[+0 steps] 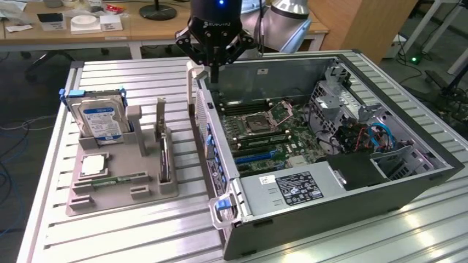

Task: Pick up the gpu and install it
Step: 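Reach for the gpu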

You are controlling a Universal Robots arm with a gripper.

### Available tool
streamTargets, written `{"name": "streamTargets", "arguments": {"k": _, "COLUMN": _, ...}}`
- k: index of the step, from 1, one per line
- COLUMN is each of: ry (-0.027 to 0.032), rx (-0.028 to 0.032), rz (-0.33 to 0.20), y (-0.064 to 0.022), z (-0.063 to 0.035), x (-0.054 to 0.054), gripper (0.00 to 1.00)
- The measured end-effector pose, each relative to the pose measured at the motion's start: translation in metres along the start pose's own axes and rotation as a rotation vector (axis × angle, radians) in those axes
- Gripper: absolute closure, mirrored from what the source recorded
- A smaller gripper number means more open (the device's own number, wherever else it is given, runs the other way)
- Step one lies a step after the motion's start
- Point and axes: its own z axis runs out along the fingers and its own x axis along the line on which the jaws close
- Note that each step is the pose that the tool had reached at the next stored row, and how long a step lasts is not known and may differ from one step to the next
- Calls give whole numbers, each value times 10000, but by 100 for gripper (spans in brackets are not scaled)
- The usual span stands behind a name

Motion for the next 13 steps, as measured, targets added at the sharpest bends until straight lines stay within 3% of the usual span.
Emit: {"name": "streamTargets", "arguments": {"k": 13, "ry": 0, "rx": 0, "rz": 0, "y": -13, "z": -5, "x": 174, "gripper": 89}}
